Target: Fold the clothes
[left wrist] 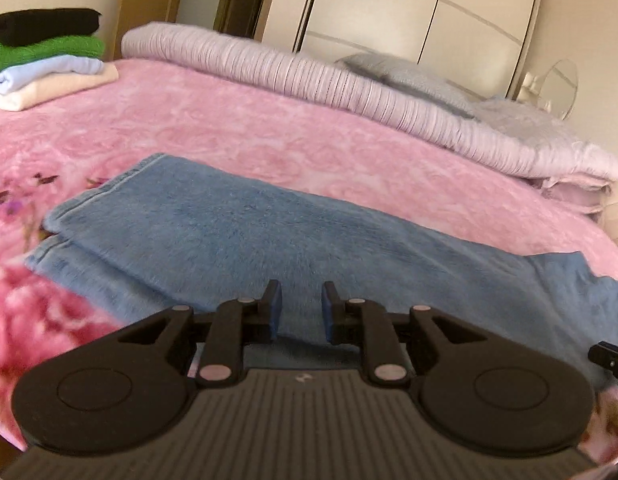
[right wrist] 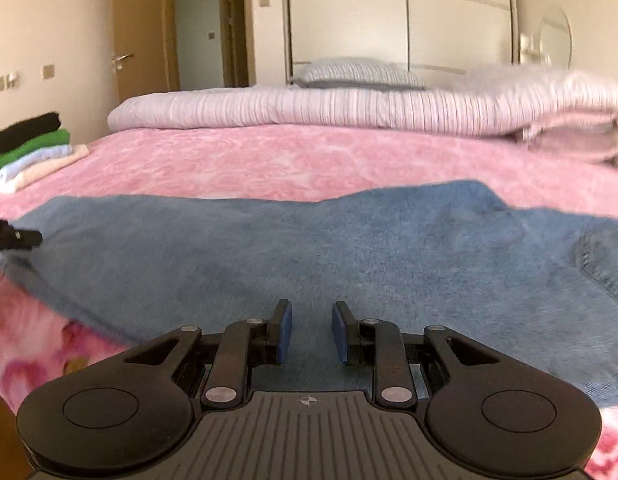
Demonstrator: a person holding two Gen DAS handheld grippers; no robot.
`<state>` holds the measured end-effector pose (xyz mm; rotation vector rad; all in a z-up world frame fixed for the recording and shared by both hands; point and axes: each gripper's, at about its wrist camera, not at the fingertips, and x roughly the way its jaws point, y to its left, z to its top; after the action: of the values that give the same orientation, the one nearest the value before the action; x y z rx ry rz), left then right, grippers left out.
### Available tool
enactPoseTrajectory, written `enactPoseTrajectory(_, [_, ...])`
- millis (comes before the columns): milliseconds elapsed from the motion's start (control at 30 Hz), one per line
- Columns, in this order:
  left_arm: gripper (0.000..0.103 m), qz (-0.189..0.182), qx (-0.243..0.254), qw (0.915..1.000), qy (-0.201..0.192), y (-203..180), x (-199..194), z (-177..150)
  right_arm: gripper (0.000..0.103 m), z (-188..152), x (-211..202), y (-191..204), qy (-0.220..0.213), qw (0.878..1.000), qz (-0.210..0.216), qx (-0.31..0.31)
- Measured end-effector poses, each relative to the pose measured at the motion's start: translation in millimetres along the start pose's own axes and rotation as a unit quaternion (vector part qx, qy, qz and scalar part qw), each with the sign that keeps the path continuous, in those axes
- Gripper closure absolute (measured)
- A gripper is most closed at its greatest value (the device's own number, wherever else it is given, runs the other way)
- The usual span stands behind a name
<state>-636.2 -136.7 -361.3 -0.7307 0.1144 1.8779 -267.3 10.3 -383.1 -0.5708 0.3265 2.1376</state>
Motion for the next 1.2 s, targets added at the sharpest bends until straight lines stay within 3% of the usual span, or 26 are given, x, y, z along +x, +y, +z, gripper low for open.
enactPoseTrajectory(133, [0.083, -0.001, -0.042, 0.9991, -0.008, 18, -35, 2, 0.077, -1, -14, 33, 0.000, 0.997, -0.011, -0.082])
enactPoseTrajectory(167, [0.074, -0.002, -0.052, 0.9986, -0.015, 25, -41, 6, 0.077, -3, -16, 44, -0.005, 0.993, -0.011, -0.117])
enactPoseTrajectory(233, [0.073, 0.004, -0.080, 0.9966, -0.017, 41, -44, 15, 0.077, -8, -21, 67, -0.015, 0.982, -0.011, -0.186])
enactPoseTrajectory(300, [0.073, 0.005, -0.112, 0.9936, -0.009, 58, -43, 24, 0.077, -13, -25, 90, -0.024, 0.967, -0.013, -0.255])
enactPoseTrajectory(400, [0.073, 0.007, -0.167, 0.9859, 0.002, 84, -35, 31, 0.077, -31, -15, 125, -0.036, 0.928, -0.032, -0.370])
enactPoseTrajectory(467, [0.073, 0.014, -0.200, 0.9796, 0.007, 100, -28, 32, 0.077, -35, -10, 138, -0.045, 0.916, -0.028, -0.399])
enactPoseTrajectory(633, [0.073, 0.018, -0.255, 0.9665, 0.020, 123, -13, 27, 0.077, -24, 4, 159, -0.043, 0.912, 0.004, -0.407])
enactPoseTrajectory(1067, [0.072, 0.023, -0.256, 0.9663, 0.011, 125, 5, 35, 0.077, -25, 22, 180, -0.022, 0.894, 0.032, -0.446])
enactPoseTrajectory(1200, [0.072, 0.021, -0.259, 0.9657, 0.007, 126, 4, 33, 0.077, -32, 24, 184, -0.014, 0.879, 0.027, -0.475])
